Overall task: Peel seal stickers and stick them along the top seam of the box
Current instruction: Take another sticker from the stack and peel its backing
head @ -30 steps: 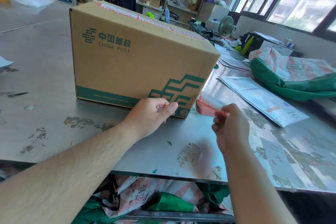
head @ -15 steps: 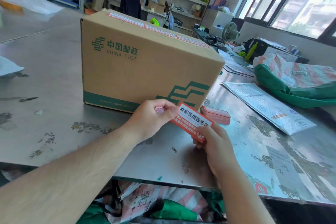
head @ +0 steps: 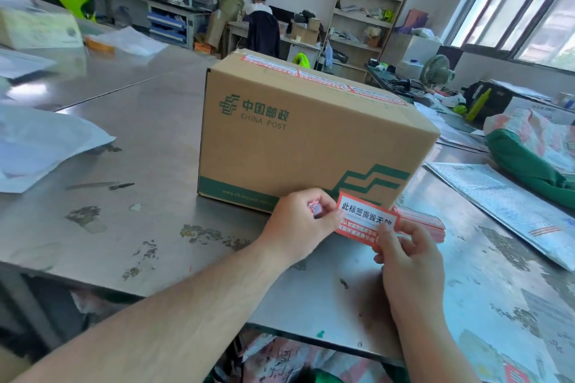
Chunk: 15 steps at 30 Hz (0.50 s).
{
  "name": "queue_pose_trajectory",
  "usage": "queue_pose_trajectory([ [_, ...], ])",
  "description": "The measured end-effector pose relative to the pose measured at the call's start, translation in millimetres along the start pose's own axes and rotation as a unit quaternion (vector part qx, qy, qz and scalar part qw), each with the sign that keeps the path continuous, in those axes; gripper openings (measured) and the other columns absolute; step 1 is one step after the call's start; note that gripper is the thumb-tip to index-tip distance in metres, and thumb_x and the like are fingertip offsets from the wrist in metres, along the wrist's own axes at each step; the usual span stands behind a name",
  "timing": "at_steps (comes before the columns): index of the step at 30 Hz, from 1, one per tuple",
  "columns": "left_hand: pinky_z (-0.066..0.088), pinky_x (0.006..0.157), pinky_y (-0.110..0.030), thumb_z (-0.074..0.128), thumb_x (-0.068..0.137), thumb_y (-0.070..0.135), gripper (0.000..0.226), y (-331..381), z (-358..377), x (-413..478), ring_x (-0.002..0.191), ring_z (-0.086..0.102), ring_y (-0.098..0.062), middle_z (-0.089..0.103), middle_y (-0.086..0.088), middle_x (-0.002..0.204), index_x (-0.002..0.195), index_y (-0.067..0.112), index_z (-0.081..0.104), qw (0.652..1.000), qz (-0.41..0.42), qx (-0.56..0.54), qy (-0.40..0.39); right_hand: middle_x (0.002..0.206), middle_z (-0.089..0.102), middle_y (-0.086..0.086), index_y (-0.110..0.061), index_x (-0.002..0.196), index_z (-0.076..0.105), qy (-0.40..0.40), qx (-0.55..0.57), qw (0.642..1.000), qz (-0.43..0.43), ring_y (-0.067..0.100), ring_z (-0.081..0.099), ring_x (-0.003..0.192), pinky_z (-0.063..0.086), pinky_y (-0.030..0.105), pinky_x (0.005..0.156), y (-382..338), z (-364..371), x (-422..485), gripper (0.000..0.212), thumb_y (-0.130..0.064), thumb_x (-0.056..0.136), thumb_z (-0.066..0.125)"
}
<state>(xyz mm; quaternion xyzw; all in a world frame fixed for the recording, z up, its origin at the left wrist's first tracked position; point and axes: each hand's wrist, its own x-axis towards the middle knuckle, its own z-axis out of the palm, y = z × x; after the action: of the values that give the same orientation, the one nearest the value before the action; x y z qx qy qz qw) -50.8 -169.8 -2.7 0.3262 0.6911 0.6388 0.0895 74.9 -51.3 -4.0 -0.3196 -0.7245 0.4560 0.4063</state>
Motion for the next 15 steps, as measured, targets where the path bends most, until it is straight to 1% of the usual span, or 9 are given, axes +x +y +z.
queue_pose_trajectory([
  [2, 0.049, 0.065, -0.022, 0.073, 0.085, 0.025, 0.017, 2.6, -1.1, -0.9, 0.066, 0.059, -0.004, 0.066, 0.013, 0.066, 0.071, 0.024, 0.065, 1.000, 0.002, -0.016, -0.023, 0.067, 0.073, -0.011, -0.020, 0.089, 0.062, 0.008, 0.009, 1.000, 0.005, 0.002, 0.061, 0.048, 0.044, 0.030, 0.060, 0.4, -1.2, 0.0, 0.009, -0.025, 0.096, 0.064],
  [5, 0.048, 0.070, -0.026, 0.070, 0.088, 0.027, 0.020, 4.7, -3.1, -1.5, 0.071, 0.059, -0.009, 0.066, 0.009, 0.069, 0.070, 0.022, 0.064, 0.997, 0.003, -0.041, -0.060, 0.067, 0.073, -0.008, -0.020, 0.087, 0.064, 0.006, -0.008, 1.000, 0.006, 0.003, 0.062, 0.050, 0.045, 0.031, 0.060, 0.9, -2.3, 0.8, 0.012, -0.028, 0.096, 0.064],
  [7, 0.045, 0.069, -0.024, 0.068, 0.087, 0.029, 0.020, 6.1, -4.9, -2.1, 0.069, 0.056, -0.008, 0.065, 0.008, 0.068, 0.070, 0.021, 0.063, 0.995, 0.008, -0.061, -0.077, 0.066, 0.072, -0.004, -0.022, 0.085, 0.064, 0.000, -0.032, 0.999, 0.007, 0.006, 0.065, 0.055, 0.049, 0.036, 0.063, 1.5, -1.4, 1.3, 0.014, -0.032, 0.095, 0.064],
  [9, 0.042, 0.066, -0.019, 0.068, 0.088, 0.027, 0.021, 7.6, -5.7, -2.8, 0.065, 0.053, -0.006, 0.062, 0.010, 0.065, 0.070, 0.018, 0.062, 0.993, 0.014, -0.075, -0.090, 0.069, 0.071, -0.005, -0.024, 0.086, 0.064, -0.004, -0.047, 0.999, 0.007, 0.011, 0.068, 0.062, 0.052, 0.039, 0.068, 2.0, -0.5, 1.7, 0.013, -0.035, 0.094, 0.065],
  [10, 0.040, 0.061, -0.015, 0.069, 0.090, 0.023, 0.022, 8.3, -6.0, -3.1, 0.060, 0.050, -0.004, 0.060, 0.012, 0.061, 0.071, 0.016, 0.061, 0.992, 0.016, -0.078, -0.096, 0.071, 0.071, -0.005, -0.025, 0.090, 0.064, -0.006, -0.050, 0.999, 0.006, 0.013, 0.069, 0.066, 0.052, 0.037, 0.068, 2.2, -0.2, 1.6, 0.011, -0.036, 0.093, 0.066],
  [11, 0.036, 0.056, -0.013, 0.068, 0.091, 0.019, 0.023, 8.9, -5.8, -3.2, 0.055, 0.046, -0.002, 0.057, 0.013, 0.057, 0.071, 0.014, 0.059, 0.992, 0.015, -0.079, -0.101, 0.074, 0.071, -0.005, -0.025, 0.096, 0.064, -0.006, -0.049, 0.999, 0.007, 0.011, 0.069, 0.069, 0.052, 0.033, 0.066, 2.8, -0.3, 1.6, 0.012, -0.036, 0.092, 0.068],
  [13, 0.032, 0.050, -0.011, 0.067, 0.092, 0.014, 0.023, 9.1, -5.8, -3.3, 0.049, 0.040, 0.000, 0.051, 0.015, 0.052, 0.071, 0.011, 0.057, 0.991, 0.013, -0.084, -0.107, 0.085, 0.070, -0.006, -0.026, 0.113, 0.058, -0.010, -0.037, 0.999, 0.012, -0.001, 0.065, 0.073, 0.047, 0.016, 0.063, 3.3, -0.4, 1.1, 0.028, -0.035, 0.090, 0.071],
  [14, 0.032, 0.050, -0.010, 0.068, 0.092, 0.014, 0.024, 9.3, -6.2, -3.4, 0.050, 0.040, -0.001, 0.050, 0.014, 0.053, 0.071, 0.011, 0.057, 0.990, 0.015, -0.089, -0.110, 0.092, 0.069, -0.006, -0.028, 0.117, 0.055, -0.010, -0.030, 0.999, 0.012, -0.002, 0.063, 0.075, 0.047, 0.015, 0.064, 4.2, -0.1, 1.0, 0.034, -0.035, 0.089, 0.072],
  [15, 0.033, 0.052, -0.011, 0.069, 0.090, 0.017, 0.024, 9.5, -6.2, -3.5, 0.052, 0.041, -0.002, 0.050, 0.013, 0.055, 0.070, 0.012, 0.057, 0.989, 0.018, -0.094, -0.113, 0.097, 0.067, -0.006, -0.031, 0.118, 0.055, -0.007, -0.023, 1.000, 0.009, 0.002, 0.063, 0.079, 0.050, 0.020, 0.067, 5.0, 0.2, 0.8, 0.035, -0.037, 0.088, 0.072],
])
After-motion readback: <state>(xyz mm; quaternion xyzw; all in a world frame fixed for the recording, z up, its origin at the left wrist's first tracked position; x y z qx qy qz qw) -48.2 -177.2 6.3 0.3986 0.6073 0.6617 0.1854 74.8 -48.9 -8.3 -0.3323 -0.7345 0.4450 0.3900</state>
